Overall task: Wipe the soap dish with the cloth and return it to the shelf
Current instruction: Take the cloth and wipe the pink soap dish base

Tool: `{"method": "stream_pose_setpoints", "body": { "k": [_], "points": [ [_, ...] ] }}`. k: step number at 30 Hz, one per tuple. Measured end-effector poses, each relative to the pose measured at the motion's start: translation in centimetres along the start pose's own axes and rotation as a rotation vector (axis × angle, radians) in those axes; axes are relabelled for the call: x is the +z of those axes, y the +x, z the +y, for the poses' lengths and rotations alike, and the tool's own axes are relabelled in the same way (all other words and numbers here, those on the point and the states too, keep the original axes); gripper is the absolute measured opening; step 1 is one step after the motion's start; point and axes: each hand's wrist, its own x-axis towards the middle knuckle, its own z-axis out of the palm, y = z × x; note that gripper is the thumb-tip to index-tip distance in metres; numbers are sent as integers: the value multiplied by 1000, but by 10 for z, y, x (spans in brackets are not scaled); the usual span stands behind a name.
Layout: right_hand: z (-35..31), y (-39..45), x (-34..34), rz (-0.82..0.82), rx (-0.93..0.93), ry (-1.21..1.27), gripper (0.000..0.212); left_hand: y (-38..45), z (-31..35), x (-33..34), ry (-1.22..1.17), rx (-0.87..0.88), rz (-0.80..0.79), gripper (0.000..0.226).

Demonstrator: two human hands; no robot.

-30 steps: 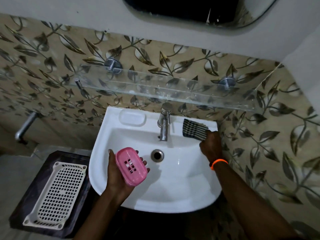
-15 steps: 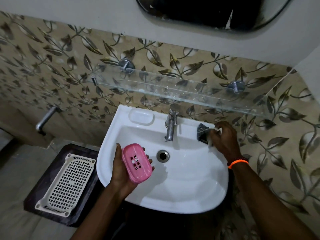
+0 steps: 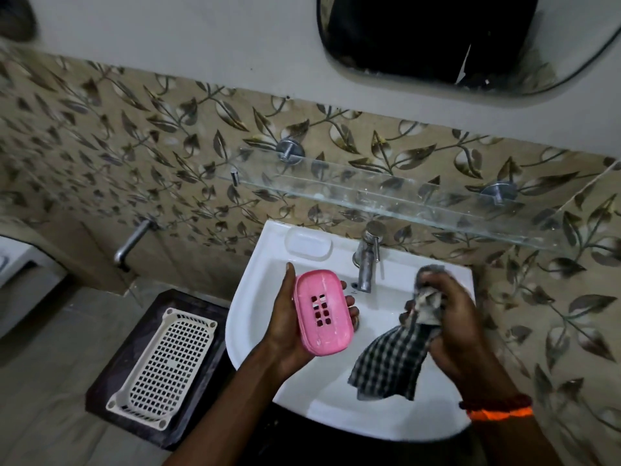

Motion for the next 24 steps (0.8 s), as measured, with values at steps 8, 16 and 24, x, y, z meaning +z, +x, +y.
{"method": "stream_pose_setpoints", "body": {
  "k": [8, 16, 24],
  "points": [
    [23, -41, 67, -177, -766, -974, 17, -2, 3, 11, 219, 54, 12, 70],
    [51, -63, 83, -290, -786, -1104, 19, -9, 17, 15, 153, 99, -41, 66],
    [48, -65, 99, -43, -885, -1261, 18, -12, 23, 19, 245, 99, -58, 59]
  ]
}}
